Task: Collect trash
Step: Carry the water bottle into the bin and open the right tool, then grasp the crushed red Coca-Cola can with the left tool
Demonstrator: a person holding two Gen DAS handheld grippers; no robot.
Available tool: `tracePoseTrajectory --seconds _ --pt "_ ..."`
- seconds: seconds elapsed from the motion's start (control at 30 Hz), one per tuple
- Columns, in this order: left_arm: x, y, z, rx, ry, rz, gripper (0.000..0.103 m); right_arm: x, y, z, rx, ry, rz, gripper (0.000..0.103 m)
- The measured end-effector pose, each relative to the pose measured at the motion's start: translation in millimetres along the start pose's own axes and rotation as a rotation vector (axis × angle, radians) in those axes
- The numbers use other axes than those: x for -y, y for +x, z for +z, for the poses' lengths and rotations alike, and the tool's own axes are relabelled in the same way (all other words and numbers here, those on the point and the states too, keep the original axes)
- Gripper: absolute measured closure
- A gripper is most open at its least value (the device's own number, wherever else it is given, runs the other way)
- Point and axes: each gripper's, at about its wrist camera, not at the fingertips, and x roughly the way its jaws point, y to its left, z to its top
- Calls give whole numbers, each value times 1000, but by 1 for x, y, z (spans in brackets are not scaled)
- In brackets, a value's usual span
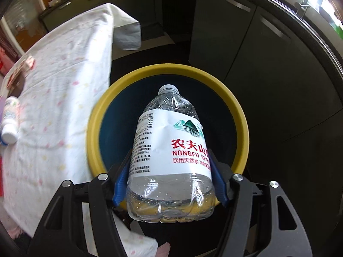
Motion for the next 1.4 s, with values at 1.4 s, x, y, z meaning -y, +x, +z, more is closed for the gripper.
tracePoseTrajectory --seconds 1.4 --pt "24 73 -60 -284 103 114 14 -76 -101 -78 273 -8 279 24"
